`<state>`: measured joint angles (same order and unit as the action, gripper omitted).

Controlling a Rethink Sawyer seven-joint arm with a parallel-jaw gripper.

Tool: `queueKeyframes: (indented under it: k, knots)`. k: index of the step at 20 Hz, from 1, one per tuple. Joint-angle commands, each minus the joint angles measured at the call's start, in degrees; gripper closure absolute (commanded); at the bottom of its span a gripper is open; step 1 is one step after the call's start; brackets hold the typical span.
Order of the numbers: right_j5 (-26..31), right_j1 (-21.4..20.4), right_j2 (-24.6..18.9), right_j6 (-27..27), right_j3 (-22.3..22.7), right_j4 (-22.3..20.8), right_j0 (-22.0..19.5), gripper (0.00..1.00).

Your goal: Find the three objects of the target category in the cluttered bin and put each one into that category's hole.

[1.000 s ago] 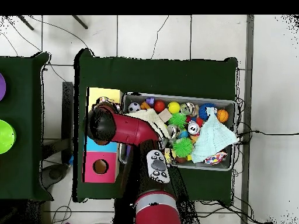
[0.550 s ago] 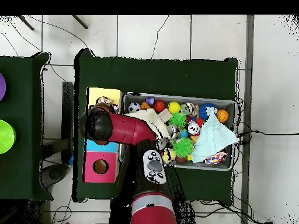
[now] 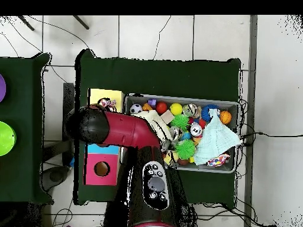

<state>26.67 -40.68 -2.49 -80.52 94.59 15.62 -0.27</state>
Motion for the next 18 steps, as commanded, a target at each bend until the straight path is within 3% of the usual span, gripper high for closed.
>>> queueKeyframes:
  k: [1,18]
  knots:
    - [6.02,-1.58,0.17,-11.93,0.89,0.27,-0.28,1.0]
    - [-2.36,3.14,-1.06,-10.61,2.0,-0.91,-1.82,1.0]
